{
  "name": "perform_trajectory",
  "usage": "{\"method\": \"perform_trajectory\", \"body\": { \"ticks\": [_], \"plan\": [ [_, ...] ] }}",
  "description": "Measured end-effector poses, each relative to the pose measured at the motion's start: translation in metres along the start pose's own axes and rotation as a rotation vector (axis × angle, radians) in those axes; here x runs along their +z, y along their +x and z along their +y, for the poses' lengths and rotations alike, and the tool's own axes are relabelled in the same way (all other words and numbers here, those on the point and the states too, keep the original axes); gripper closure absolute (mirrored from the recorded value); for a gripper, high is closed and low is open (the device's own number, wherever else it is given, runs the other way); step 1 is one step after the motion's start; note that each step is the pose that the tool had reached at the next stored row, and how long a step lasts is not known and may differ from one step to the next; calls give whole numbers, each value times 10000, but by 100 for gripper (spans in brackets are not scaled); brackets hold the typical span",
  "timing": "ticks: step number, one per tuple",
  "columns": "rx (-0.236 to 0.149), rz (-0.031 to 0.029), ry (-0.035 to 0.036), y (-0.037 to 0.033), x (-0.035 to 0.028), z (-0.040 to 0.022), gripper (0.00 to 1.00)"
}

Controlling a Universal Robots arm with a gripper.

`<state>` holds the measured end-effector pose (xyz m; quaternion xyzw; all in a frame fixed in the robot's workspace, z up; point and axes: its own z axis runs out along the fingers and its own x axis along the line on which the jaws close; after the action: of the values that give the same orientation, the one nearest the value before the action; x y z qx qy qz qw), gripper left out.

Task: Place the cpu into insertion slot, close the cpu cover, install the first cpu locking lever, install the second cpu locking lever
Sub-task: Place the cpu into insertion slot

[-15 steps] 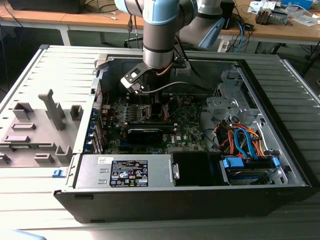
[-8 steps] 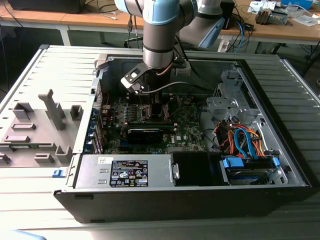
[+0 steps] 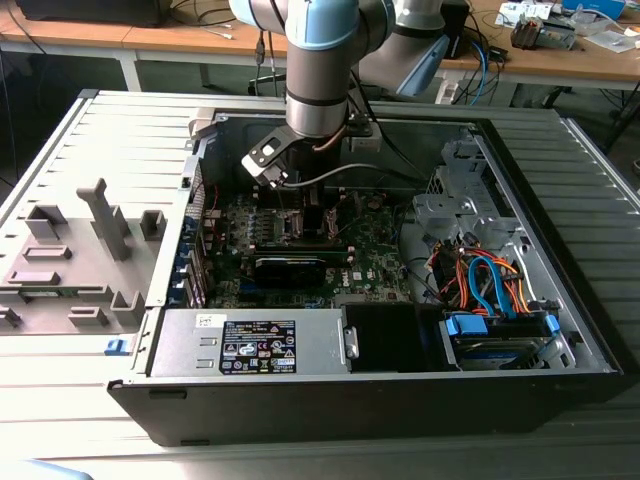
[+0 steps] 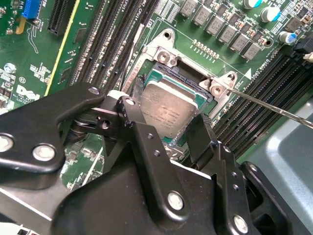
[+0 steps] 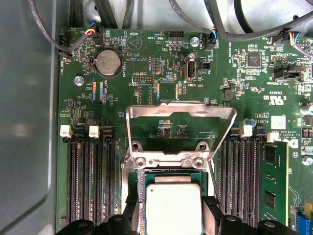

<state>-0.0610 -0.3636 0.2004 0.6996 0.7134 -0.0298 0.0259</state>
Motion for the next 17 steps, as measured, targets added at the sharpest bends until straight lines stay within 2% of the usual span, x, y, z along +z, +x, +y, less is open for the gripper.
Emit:
{"method": "perform_trajectory", "body": {
  "ticks": [17],
  "plan": [
    [-2,-7,1,33,-15,2,38]
  ]
}}
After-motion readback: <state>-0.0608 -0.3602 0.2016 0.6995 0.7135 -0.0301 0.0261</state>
